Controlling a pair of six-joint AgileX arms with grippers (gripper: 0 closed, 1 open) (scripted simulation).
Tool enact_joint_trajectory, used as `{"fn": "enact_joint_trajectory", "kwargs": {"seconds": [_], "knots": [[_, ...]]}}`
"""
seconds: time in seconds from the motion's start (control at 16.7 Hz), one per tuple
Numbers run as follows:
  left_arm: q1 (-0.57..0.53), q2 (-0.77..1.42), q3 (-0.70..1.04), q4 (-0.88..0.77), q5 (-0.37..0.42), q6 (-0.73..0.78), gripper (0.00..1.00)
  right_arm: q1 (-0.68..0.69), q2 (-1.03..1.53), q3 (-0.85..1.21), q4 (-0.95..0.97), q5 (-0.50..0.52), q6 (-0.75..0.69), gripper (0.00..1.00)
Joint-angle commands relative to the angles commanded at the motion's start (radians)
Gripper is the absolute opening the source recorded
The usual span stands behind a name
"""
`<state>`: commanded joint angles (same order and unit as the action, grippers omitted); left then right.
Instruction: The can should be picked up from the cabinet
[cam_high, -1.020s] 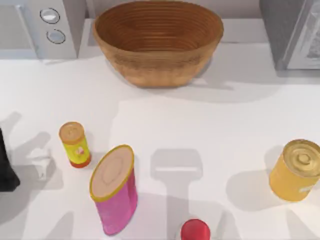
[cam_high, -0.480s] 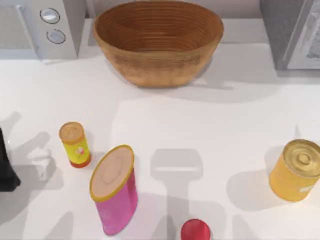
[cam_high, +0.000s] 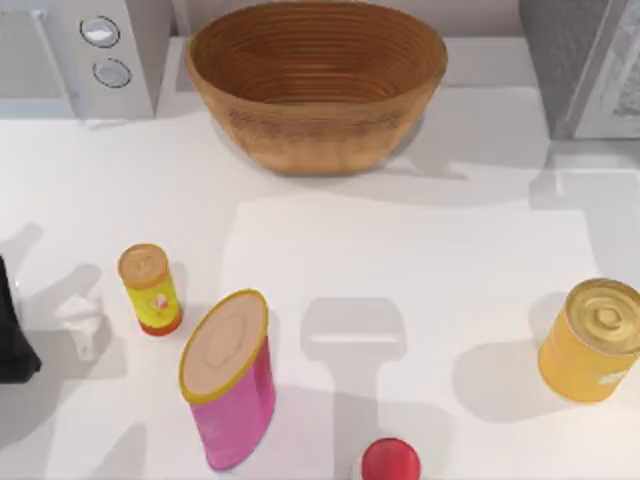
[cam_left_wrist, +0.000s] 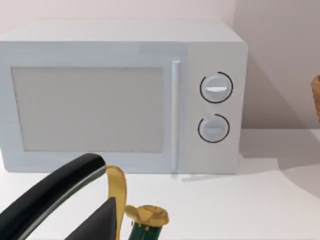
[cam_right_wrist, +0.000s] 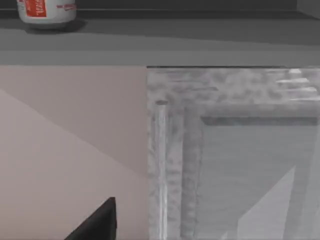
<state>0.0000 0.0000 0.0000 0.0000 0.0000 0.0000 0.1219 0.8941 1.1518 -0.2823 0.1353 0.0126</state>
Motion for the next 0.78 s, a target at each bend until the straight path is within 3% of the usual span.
{"fn": "enact_joint_trajectory", "kwargs": {"seconds": [0.42, 0.78], "knots": [[0.0, 0.0, 0.0, 0.0, 0.0, 0.0, 1.0, 0.053, 0.372, 0.509, -0.117, 0.053, 0.003, 1.0], [0.0, 0.0, 0.0, 0.0, 0.0, 0.0, 1.0, 0.063, 0.433, 0.59, -0.135, 0.061, 0.003, 1.0]]}}
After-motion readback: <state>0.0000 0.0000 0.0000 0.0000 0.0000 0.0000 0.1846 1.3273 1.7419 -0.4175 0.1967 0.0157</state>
